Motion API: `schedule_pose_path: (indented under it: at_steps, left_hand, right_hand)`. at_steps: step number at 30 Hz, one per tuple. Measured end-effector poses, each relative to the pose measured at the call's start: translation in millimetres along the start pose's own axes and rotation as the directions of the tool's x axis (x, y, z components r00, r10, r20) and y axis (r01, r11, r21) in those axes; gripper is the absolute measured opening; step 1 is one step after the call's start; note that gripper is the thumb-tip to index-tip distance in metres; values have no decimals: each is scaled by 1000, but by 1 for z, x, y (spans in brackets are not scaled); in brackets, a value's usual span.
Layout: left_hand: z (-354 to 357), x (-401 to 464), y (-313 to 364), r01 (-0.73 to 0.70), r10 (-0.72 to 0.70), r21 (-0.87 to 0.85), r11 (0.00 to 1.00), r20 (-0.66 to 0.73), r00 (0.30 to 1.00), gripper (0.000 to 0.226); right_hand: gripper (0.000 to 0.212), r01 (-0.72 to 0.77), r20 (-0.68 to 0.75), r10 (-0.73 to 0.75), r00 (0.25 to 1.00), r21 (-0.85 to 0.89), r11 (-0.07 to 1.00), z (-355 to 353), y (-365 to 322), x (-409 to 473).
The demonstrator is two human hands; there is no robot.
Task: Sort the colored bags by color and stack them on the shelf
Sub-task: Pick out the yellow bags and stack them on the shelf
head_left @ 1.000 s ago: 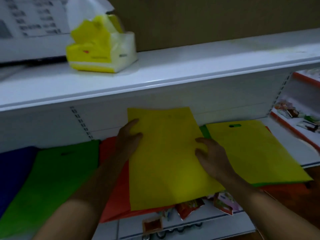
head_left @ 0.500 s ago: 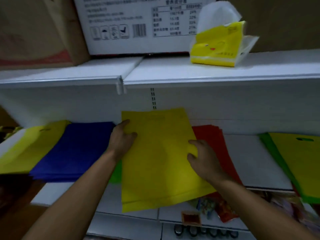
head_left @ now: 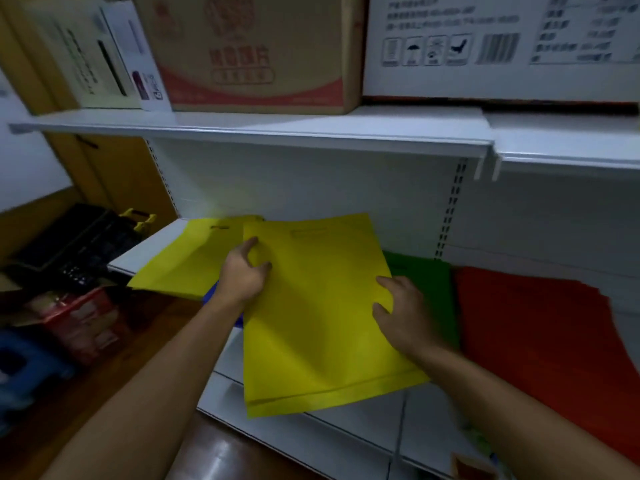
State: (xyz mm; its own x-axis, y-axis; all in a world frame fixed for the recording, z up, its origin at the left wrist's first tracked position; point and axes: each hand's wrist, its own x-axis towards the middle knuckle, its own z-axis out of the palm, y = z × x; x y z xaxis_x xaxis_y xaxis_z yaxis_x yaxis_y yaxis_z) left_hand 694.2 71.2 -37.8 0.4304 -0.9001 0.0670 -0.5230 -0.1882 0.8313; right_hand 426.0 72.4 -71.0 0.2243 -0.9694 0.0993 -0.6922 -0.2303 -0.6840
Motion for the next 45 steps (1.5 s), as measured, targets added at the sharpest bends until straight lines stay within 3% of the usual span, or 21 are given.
schedule_pose_path:
  at_steps: [4,8,11,18,24,28,37,45]
  left_hand:
    - [-34,64,-29,-19,19,13,1000,12,1000,59]
    - [-50,125,-59,-26,25,13,1000,73,997,76]
    - [-44,162,-80,-11,2,95,995,97,995,59]
    - [1,220,-122,-5,-22,135,991,204,979,52]
    - [31,249,-142,-25,-90,280,960,390,916,74]
    - [30,253,-137,-91,-74,386,918,391,917,76]
    - [43,233,-74,-254,146,234,939,397,906,69]
    - [93,183,-3,-349,272,86,933,466,842,66]
  right_hand:
    - [53,-43,-4,43,999,45,998,57,-37,51]
    - [56,-129,41,127,991,56,990,105,-57,93]
    - [56,-178,77,175,982,38,983,127,-56,116]
    - [59,-274,146,285,947,-90,957,161,-33,155]
    - [60,-299,186,352,917,-262,918,173,-13,165]
    - [63,-350,159,391,906,-236,907,169,-8,166]
    - [68,-384,67,403,913,-200,902,128,-11,151]
    - [68,-426,-87,417,905,-171,888,58,5,94]
